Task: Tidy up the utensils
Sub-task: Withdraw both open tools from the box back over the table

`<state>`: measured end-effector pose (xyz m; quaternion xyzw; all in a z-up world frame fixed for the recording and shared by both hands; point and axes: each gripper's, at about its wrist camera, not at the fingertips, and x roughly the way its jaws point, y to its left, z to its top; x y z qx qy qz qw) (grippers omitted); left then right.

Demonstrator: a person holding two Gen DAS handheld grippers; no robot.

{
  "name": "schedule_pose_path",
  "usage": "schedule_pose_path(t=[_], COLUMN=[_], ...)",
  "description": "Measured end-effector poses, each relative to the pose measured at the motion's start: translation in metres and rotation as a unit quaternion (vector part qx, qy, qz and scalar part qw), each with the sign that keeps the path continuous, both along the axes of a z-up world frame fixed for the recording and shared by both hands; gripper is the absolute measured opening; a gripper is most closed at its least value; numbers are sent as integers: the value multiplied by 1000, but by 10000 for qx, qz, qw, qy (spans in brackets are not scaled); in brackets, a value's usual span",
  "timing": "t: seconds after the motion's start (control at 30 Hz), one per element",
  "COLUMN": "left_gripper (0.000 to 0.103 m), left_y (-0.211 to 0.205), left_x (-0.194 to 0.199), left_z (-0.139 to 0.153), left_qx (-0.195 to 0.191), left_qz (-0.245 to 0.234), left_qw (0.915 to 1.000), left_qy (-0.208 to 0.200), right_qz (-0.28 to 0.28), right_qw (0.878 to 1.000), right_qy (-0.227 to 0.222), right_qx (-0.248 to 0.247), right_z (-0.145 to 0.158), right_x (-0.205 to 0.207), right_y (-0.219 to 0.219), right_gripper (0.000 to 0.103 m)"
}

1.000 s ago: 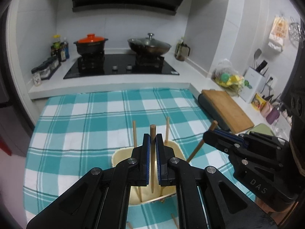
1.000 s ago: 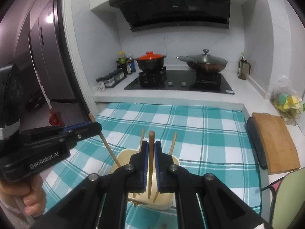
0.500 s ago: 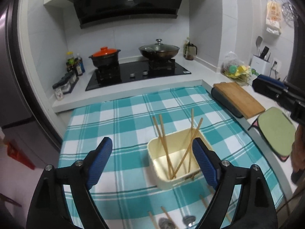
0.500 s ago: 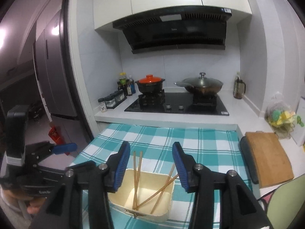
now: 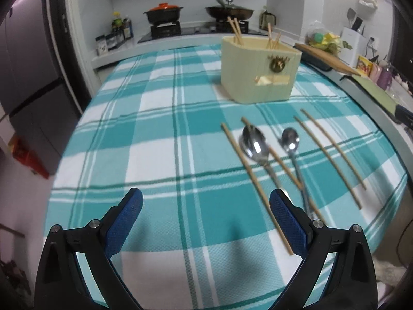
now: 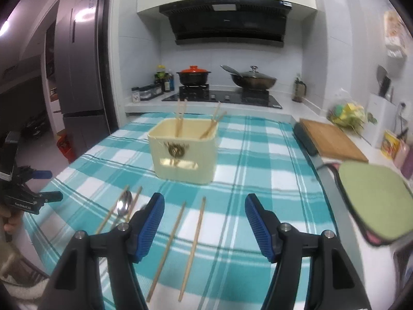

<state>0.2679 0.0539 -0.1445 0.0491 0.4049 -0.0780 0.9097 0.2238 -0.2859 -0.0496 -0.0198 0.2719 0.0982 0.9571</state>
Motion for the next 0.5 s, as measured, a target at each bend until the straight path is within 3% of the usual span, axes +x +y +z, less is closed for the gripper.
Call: schedule_pose_path(t=[0.17,0.23,0.37,0.5], left_gripper=[99,99,99,99], left_y=[-2,0,5,12], left_x=[30,40,53,55], left_z=[-40,-45,-55,-62], left_qx=[391,273,47,-157], left_qz=[32,23,102,209], left_qw=[9992,9996,9995,9984], left_qy=[-56,-74,294,501], right_qz=[-910,-1033,-1395,-1642], right_qw=[9942,9919,9855,9787], right_qy=[567,744,948,1232], right_qx=[112,47,-183,83], right_z=[-69,-80,-106,-128], right_x=[0,11,28,34], right_y=[-37,-48,-68,-85], right_gripper=[67,67,67,67])
